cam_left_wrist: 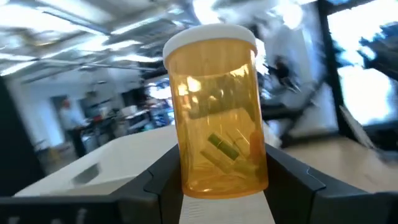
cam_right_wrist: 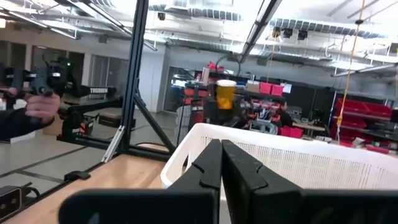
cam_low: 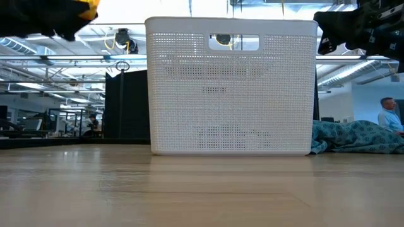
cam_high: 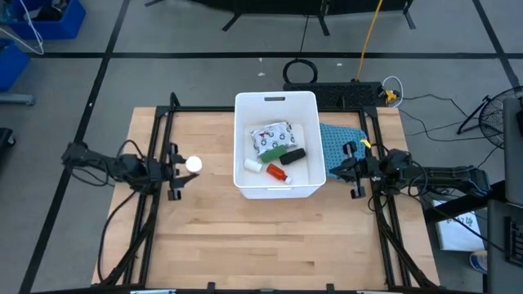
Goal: Pick & place medical supplies in basket/bin
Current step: Put the orange pill bottle into the white bin
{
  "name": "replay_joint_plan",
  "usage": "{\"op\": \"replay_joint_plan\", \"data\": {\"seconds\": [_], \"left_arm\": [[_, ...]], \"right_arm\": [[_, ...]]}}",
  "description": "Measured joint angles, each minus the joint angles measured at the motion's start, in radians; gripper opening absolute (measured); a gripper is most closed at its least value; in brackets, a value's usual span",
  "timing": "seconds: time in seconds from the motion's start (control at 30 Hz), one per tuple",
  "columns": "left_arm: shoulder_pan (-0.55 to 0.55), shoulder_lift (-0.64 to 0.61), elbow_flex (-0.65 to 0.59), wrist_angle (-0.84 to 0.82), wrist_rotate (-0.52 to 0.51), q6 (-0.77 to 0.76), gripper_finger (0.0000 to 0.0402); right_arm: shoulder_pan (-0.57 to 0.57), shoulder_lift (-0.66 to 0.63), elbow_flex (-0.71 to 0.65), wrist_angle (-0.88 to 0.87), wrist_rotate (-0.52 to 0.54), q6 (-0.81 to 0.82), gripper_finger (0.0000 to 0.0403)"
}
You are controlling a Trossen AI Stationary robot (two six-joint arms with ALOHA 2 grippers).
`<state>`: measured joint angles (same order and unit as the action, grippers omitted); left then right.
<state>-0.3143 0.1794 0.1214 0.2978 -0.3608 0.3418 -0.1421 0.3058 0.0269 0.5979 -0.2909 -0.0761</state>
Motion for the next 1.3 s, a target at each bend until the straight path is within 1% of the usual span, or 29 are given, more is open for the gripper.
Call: {"op": "replay_joint_plan", "data": {"seconds": [0.1,0.2,0.27,0.37,0.43,0.53,0.63,0.73,0.8,0.87,0.97,1.07,1.17,1.3], "left_arm": [[0.044,-0.03,-0.032,0.055,-0.079,-0.089,0.0182],[0.083,-0.015,-0.005,0.028,-0.092,-0.175,0.0177],[0.11,0.022,0.06,0.005,-0.093,-0.204,0.0177],[0.148,0.132,0.213,-0.086,-0.092,-0.22,0.0177],[0.179,0.25,0.343,-0.151,-0.075,-0.207,0.0177],[0.246,0.469,0.562,-0.273,-0.043,-0.176,0.0177],[0.342,0.714,0.791,-0.438,0.029,-0.171,0.0177],[0.433,0.953,0.987,-0.557,0.151,-0.183,0.0177],[0.477,1.1,1.097,-0.624,0.25,-0.196,0.0177],[0.509,1.23,1.189,-0.663,0.318,-0.197,0.0177],[0.537,1.406,1.289,-0.673,0.363,-0.197,0.0177],[0.55,1.547,1.357,-0.698,0.398,-0.185,0.0177],[0.558,1.643,1.401,-0.723,0.406,-0.179,0.0177],[0.576,1.738,1.407,-0.763,0.405,-0.187,0.0177]], "right_arm": [[0.0,0.0,0.0,0.007,0.0,-0.021,0.0],[0.0,0.0,0.0,0.018,0.0,-0.033,0.0],[0.0,0.0,0.0,0.029,0.001,-0.044,0.0],[0.0,0.0,0.0,0.049,0.001,-0.072,0.0],[0.0,0.001,0.0,0.074,0.001,-0.095,0.0],[0.0,0.0,0.0,0.109,0.001,-0.131,0.0],[0.0,0.0,0.0,0.132,0.0,-0.168,0.0],[0.0,0.0,0.0,0.14,0.001,-0.202,0.0],[0.0,0.0,0.0,0.14,0.001,-0.229,0.0],[0.0,0.0,0.0,0.14,0.001,-0.25,0.0],[0.0,0.0,0.0,0.151,0.001,-0.265,0.0],[0.0,0.0,0.0,0.169,0.001,-0.269,0.0],[0.0,0.0,0.0,0.169,0.001,-0.275,0.0],[0.0,0.0,0.0,0.169,0.001,-0.277,0.0]]}}
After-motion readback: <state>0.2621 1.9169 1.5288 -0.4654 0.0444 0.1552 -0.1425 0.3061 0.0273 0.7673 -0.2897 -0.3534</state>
